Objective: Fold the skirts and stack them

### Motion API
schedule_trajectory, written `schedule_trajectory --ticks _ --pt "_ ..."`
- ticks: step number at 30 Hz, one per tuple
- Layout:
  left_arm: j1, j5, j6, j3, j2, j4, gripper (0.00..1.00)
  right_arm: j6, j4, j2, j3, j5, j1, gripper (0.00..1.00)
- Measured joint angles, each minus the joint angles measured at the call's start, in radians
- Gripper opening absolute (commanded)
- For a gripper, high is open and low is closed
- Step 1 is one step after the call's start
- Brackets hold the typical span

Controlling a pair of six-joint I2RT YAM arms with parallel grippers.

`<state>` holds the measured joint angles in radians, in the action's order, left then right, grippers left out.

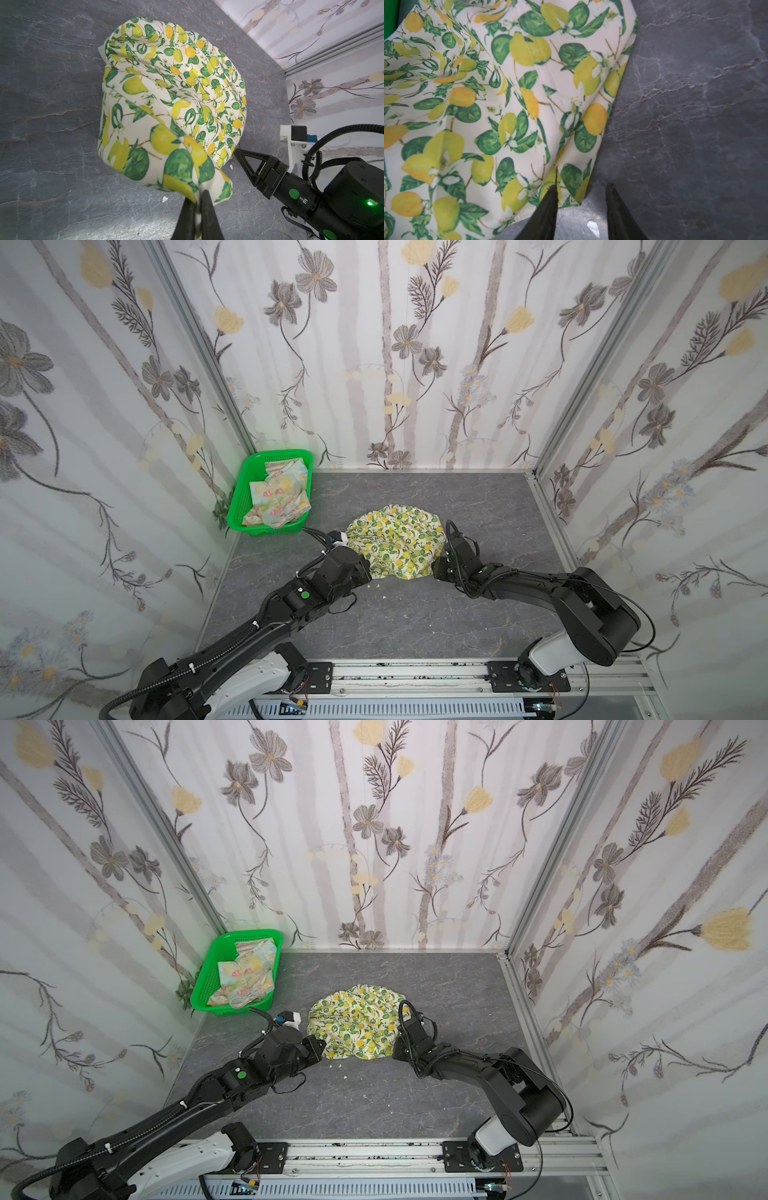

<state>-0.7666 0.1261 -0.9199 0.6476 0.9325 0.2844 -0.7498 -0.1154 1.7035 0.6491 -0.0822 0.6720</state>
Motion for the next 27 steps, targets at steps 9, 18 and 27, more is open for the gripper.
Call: schedule_trajectory --ticks 9,18,27 --pt "0.007 0.0 0.0 -0.005 -0.003 0.003 0.0 0.018 0.081 0.116 0.117 -0.122 0.028 0.35" --pt "0.021 0.0 0.0 -0.01 -0.011 0.004 0.0 0.028 0.111 0.143 0.156 -0.178 0.048 0.37" --pt "0.035 0.001 0.001 -0.01 -0.024 0.004 0.0 0.044 0.093 0.169 0.169 -0.135 0.053 0.43"
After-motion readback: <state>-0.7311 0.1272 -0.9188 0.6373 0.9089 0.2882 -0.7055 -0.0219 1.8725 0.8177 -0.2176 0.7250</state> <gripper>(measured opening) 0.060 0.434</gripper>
